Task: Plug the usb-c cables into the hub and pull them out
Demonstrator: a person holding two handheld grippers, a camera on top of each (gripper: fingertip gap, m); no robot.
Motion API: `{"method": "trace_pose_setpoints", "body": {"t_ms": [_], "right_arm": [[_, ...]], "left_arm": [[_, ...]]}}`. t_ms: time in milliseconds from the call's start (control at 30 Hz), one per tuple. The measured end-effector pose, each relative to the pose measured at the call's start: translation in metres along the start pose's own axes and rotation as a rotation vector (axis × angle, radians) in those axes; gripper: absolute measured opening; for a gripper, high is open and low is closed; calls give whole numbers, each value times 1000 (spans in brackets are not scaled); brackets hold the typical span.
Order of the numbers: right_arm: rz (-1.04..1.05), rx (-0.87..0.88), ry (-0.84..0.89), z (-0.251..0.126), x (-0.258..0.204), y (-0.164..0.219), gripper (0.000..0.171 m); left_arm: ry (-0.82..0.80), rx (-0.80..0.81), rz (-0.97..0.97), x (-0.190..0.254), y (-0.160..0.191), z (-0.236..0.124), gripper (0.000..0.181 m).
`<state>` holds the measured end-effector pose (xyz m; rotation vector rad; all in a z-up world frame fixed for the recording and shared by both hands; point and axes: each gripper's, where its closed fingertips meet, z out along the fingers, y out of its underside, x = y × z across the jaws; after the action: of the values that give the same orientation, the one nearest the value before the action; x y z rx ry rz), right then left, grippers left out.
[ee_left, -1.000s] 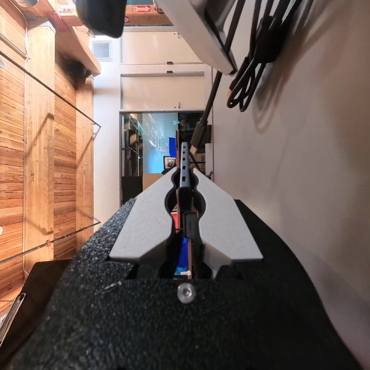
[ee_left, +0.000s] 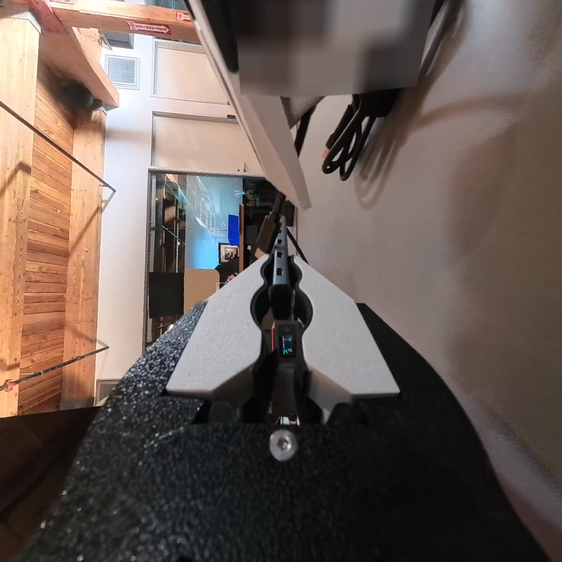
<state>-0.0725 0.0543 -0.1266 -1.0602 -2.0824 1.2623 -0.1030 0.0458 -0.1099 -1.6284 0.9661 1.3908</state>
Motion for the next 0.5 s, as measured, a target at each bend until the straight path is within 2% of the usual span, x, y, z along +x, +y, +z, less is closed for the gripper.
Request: {"method": "trace_pose_setpoints", "body": {"t_ms": [100, 300, 500], "right_arm": [[46, -12, -20, -1, -3, 0, 7], [482, 38, -300, -13, -12, -2, 2], [578, 6, -386, -18, -19, 2, 1]], "left_arm": [[-3, -8, -1, 0, 3, 0, 8], [-88, 5, 21, -15, 0, -5, 7], [-100, 25, 48, -15, -5, -7, 7]]}}
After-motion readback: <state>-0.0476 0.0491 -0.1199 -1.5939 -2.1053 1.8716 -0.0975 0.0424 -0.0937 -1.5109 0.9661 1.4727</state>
